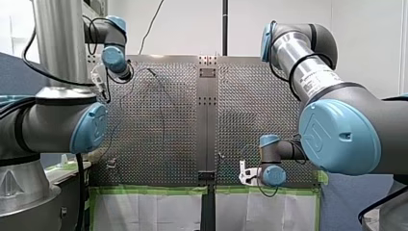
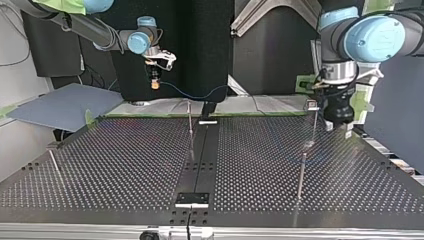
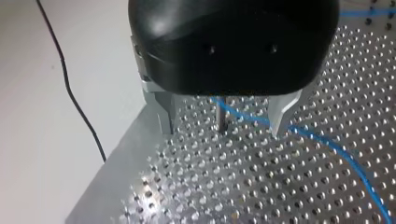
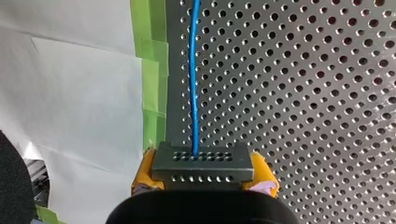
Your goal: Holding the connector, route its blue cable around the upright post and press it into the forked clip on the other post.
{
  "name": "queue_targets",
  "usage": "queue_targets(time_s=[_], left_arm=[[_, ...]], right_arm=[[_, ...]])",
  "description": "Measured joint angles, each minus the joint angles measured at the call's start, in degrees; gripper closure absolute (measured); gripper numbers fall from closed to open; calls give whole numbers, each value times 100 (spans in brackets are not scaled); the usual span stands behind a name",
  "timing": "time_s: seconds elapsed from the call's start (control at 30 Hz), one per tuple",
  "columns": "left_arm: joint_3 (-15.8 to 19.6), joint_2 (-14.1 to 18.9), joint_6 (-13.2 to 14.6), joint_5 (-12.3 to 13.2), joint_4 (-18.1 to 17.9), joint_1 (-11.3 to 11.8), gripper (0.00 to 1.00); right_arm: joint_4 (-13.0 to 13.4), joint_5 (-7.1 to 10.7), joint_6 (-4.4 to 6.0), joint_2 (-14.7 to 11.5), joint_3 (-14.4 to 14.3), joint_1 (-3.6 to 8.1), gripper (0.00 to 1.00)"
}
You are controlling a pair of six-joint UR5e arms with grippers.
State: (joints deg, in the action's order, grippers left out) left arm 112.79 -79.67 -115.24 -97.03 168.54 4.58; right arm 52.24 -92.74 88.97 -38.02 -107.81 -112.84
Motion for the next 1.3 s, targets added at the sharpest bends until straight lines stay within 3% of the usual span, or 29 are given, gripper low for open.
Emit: queue_targets(time_s=[0.27,0.53,0.9,1.13,1.3], left_arm=[[-241,113,31,379,201,379,0],[-637,318,274,779,596,708,0],[-1170,328,772,1322,1138,565,0],[-1259,325,819,1602,1482,419,0],[-1260,271,824,1590,1723,317,0]], right_arm=[[-19,0,-1,0,-1,-40,100],[-27,0,-1,0,-3,-65,100],[-29,0,-1,0,0,-67,100],[-29,7,-1,0,-1,-67,100],[-29,9,4,0,-3,-67,100]])
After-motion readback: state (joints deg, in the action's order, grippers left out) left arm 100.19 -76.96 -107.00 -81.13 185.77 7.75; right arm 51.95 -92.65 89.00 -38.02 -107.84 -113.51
